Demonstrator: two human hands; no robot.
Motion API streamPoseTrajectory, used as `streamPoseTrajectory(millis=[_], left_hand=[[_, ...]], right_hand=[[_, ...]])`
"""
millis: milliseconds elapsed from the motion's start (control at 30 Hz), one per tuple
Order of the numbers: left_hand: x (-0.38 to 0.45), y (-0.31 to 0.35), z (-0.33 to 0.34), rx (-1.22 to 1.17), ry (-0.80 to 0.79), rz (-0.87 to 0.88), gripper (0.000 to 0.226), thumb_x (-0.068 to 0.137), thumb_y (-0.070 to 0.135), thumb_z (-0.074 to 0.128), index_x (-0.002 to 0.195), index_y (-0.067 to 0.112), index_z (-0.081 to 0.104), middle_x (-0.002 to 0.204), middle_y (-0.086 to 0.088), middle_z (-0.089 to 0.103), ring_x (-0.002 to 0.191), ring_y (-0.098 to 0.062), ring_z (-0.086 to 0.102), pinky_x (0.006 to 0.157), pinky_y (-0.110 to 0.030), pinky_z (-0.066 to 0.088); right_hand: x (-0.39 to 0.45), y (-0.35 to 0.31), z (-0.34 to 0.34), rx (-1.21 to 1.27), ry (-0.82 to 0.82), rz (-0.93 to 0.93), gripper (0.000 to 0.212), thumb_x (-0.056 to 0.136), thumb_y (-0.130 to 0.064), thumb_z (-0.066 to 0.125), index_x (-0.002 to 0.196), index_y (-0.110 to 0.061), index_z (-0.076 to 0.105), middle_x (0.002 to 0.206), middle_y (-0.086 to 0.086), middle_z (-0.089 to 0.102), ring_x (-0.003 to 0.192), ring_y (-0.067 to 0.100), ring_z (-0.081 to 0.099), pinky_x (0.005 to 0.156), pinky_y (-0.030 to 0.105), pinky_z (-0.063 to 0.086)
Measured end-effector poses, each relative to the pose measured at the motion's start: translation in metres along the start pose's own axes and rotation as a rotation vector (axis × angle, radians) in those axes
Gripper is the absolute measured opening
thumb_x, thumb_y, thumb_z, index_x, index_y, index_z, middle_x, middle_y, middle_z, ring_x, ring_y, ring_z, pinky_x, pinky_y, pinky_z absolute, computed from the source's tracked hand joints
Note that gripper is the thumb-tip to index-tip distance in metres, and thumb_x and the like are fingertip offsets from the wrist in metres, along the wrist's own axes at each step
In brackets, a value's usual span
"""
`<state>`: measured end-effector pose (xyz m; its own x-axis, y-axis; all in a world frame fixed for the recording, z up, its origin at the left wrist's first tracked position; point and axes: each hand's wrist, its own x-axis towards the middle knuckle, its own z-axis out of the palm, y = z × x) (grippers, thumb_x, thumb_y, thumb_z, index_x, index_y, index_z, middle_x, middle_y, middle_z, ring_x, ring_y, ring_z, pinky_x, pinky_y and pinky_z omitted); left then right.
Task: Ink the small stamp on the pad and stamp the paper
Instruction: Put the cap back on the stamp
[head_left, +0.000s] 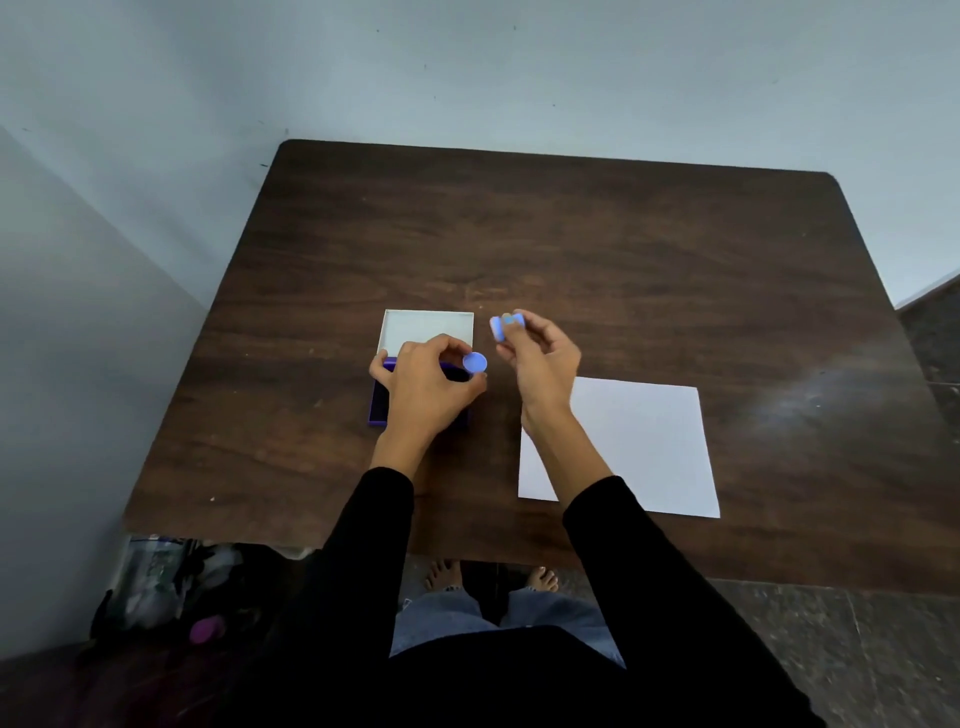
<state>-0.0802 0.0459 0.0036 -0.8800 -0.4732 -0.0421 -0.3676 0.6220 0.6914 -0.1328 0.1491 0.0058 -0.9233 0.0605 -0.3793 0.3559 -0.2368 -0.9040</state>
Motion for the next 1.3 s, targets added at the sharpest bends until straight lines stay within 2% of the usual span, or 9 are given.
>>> streamPoseTrajectory(millis=[233,400,567,700,800,867,1100,1233,1300], left_hand=[[-0.005,-0.009,-0.008,-0.078,0.052,-0.032,0.020,0.075,0.036,0.071,0.093,0.029,0.067,0.098,0.012,0.069,0.107,-0.010,0.056,0.104,-0.047,0.021],[-0.008,-0.013,-0.011,-0.133,0.046,-0.071,0.026,0.075,0.034,0.072,0.101,0.030,0.070,0.102,0.011,0.072,0.110,-0.007,0.056,0.108,-0.049,0.018],[-0.010,-0.015,-0.009,-0.179,0.055,-0.069,0.028,0.075,0.034,0.073,0.101,0.027,0.069,0.096,0.011,0.074,0.108,-0.005,0.058,0.106,-0.043,0.022],[-0.010,-0.016,-0.009,-0.216,0.034,-0.063,0.026,0.078,0.032,0.073,0.102,0.026,0.071,0.103,0.010,0.073,0.113,-0.010,0.057,0.107,-0.041,0.024],[-0.011,-0.017,-0.009,-0.226,0.025,-0.083,0.029,0.077,0.034,0.074,0.105,0.026,0.071,0.107,0.010,0.072,0.118,-0.014,0.053,0.099,-0.030,0.023],[-0.011,-0.017,-0.009,-0.224,0.018,-0.095,0.031,0.077,0.034,0.074,0.107,0.026,0.071,0.109,0.010,0.071,0.120,-0.014,0.051,0.092,-0.025,0.019],[-0.010,-0.021,-0.011,-0.213,-0.015,-0.111,0.033,0.077,0.034,0.075,0.108,0.025,0.071,0.111,0.008,0.071,0.121,-0.017,0.050,0.089,-0.023,0.017],[-0.008,-0.022,-0.012,-0.218,-0.026,-0.137,0.032,0.076,0.033,0.076,0.107,0.026,0.071,0.109,0.008,0.071,0.123,-0.020,0.047,0.079,-0.011,0.017],[-0.007,-0.023,-0.013,-0.210,-0.035,-0.135,0.031,0.076,0.032,0.075,0.106,0.026,0.071,0.108,0.008,0.071,0.123,-0.021,0.047,0.080,-0.014,0.017]], right_hand=[[-0.013,0.016,0.012,-0.081,-0.097,0.102,0.015,0.081,-0.014,0.071,0.096,-0.015,0.069,0.090,0.002,0.072,0.092,0.018,0.070,0.087,0.038,0.057],[-0.017,0.016,0.012,0.029,-0.151,0.191,0.020,0.086,-0.007,0.064,0.106,-0.003,0.064,0.098,0.015,0.070,0.093,0.025,0.069,0.072,0.030,0.058],[-0.019,0.014,0.010,0.029,-0.144,0.230,0.019,0.087,-0.005,0.061,0.106,0.000,0.063,0.110,0.022,0.067,0.097,0.025,0.066,0.072,0.027,0.056],[-0.019,0.014,0.008,0.024,-0.148,0.246,0.019,0.087,-0.005,0.062,0.106,-0.001,0.064,0.113,0.023,0.066,0.096,0.024,0.066,0.074,0.026,0.057],[-0.018,0.013,0.008,0.035,-0.158,0.260,0.019,0.088,-0.004,0.060,0.106,0.001,0.063,0.113,0.024,0.066,0.094,0.023,0.065,0.070,0.024,0.057],[-0.018,0.013,0.007,0.043,-0.178,0.270,0.015,0.088,-0.003,0.059,0.103,0.000,0.063,0.111,0.023,0.066,0.093,0.024,0.066,0.068,0.023,0.058],[-0.017,0.014,0.005,0.044,-0.242,0.322,0.009,0.089,-0.001,0.058,0.096,-0.002,0.064,0.098,0.018,0.066,0.078,0.018,0.067,0.066,0.023,0.059],[-0.016,0.014,0.005,0.062,-0.257,0.353,0.007,0.088,0.000,0.058,0.089,-0.004,0.063,0.088,0.014,0.068,0.073,0.017,0.067,0.063,0.022,0.060],[-0.016,0.014,0.005,0.074,-0.266,0.365,0.008,0.088,0.001,0.058,0.087,-0.004,0.063,0.082,0.012,0.068,0.070,0.016,0.068,0.063,0.022,0.060]])
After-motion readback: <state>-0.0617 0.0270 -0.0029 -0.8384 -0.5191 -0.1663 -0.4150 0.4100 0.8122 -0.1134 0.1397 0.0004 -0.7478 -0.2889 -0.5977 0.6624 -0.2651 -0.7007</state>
